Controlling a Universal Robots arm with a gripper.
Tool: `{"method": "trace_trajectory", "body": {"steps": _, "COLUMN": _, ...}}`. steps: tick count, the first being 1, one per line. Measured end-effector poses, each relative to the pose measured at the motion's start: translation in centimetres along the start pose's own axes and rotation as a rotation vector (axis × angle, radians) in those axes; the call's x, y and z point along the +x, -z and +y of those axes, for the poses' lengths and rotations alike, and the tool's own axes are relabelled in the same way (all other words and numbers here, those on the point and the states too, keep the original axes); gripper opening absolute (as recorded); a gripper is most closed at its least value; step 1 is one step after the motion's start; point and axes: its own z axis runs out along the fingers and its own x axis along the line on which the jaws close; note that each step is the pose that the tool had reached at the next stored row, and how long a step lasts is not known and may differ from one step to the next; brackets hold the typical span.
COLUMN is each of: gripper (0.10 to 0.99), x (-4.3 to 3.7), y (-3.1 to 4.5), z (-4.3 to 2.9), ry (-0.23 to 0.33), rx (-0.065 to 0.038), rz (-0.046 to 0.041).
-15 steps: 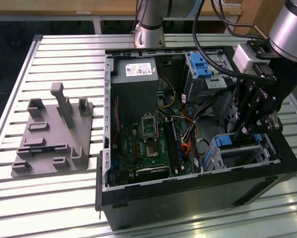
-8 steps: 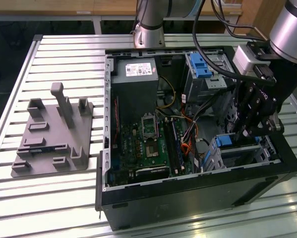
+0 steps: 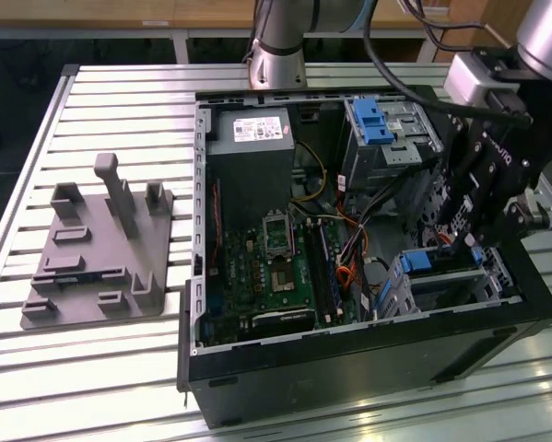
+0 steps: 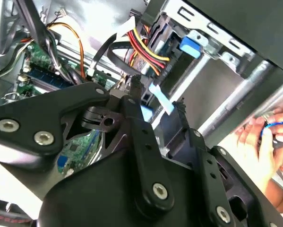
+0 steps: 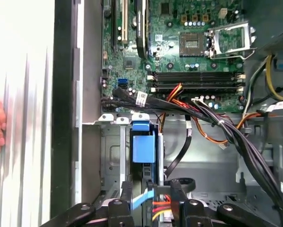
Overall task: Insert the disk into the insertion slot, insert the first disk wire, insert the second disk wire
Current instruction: 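Insert the second disk wire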
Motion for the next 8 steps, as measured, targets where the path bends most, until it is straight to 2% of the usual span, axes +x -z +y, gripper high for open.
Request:
{"method": "trace_trajectory", "body": {"steps": 3, "gripper": 0.447, "x": 0.07, "y": 1.34, "z": 0.08, "ry": -0.004, "rx": 0.000, "rz": -0.0002}}
{"method": "trace_trajectory", "body": {"steps": 4, "gripper": 0.447, "x": 0.17, "y": 2.91, "z": 0.17, "ry": -0.008, "rx": 0.000, "rz": -0.0005}}
{"method": "trace_trajectory", "body": {"steps": 8, "gripper": 0.447, "x": 0.17, "y": 3.06, "z": 0.18, "ry": -0.008, "rx": 0.000, "rz": -0.0008}}
